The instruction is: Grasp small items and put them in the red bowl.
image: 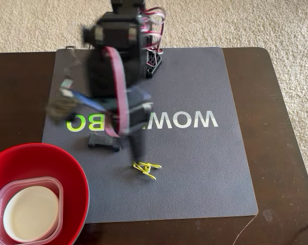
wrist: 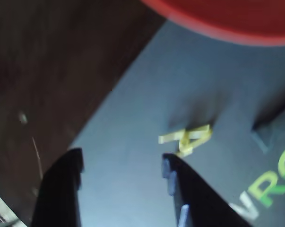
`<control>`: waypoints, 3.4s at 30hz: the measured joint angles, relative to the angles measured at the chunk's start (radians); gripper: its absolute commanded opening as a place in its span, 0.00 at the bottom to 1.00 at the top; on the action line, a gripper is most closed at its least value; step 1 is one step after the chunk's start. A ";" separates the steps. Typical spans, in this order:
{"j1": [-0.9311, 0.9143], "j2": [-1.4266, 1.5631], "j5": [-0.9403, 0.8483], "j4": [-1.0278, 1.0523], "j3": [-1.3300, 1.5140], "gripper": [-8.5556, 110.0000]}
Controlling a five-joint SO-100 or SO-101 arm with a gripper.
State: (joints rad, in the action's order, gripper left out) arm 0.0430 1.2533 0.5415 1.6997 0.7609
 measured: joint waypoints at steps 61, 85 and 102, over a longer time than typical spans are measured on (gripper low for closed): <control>0.098 -0.255 -0.569 -0.383 0.479 0.19; 0.184 -0.235 -0.407 -0.367 0.508 0.20; 0.492 -0.078 0.098 -0.364 0.637 0.27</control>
State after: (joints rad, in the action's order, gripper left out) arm 0.5354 1.1750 0.6397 1.3361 1.3975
